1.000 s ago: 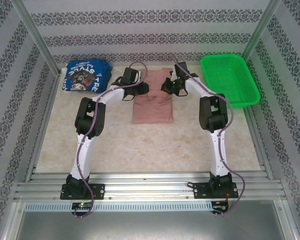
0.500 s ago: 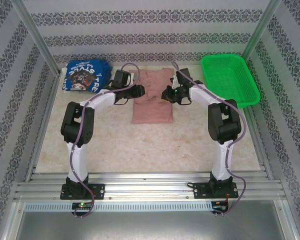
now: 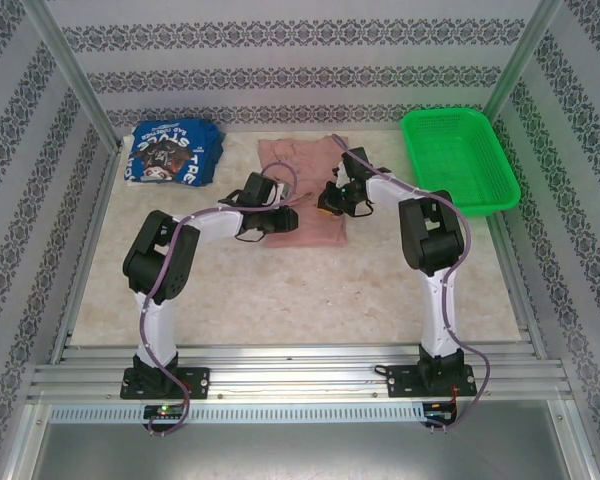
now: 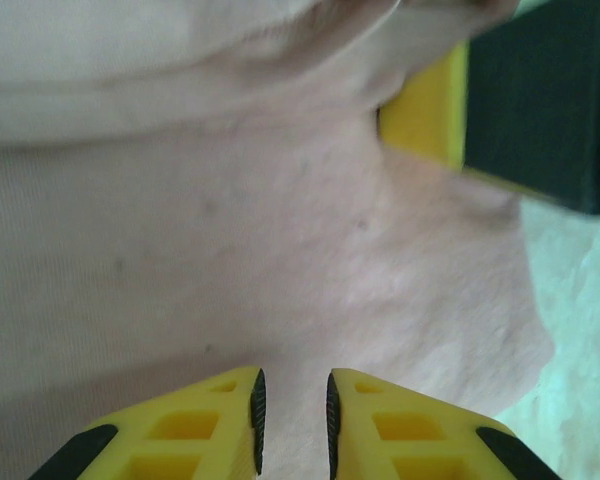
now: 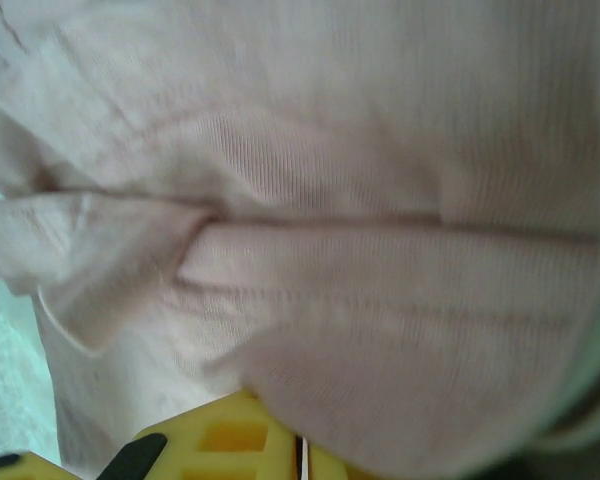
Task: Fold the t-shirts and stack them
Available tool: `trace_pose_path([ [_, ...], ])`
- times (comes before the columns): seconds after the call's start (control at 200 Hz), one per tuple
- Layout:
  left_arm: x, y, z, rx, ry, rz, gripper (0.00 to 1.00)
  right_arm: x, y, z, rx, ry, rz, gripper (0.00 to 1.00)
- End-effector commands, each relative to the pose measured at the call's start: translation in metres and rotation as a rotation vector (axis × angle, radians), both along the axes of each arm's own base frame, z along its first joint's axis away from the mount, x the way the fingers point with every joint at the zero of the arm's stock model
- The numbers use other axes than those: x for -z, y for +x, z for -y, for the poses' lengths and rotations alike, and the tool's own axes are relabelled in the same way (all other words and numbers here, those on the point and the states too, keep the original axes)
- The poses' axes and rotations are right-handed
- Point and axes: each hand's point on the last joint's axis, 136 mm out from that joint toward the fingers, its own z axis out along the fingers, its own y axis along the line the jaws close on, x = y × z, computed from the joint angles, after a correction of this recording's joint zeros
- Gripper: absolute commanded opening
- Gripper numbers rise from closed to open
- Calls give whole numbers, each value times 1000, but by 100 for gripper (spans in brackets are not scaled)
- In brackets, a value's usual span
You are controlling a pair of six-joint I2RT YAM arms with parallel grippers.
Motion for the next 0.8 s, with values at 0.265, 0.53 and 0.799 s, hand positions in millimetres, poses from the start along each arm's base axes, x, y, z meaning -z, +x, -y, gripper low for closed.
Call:
trace_pose_path([
  [0.265,33,-18,-7,1,68,-41,24,-11,60,9,76,49,41,16],
  [0.53,25,-14,-6,-2,59,-28,29,-40,101,3,101,136,118,17],
  [0.799,-23,21,-14,-89,12,75,63,-99,69,16,53,69,239,28],
])
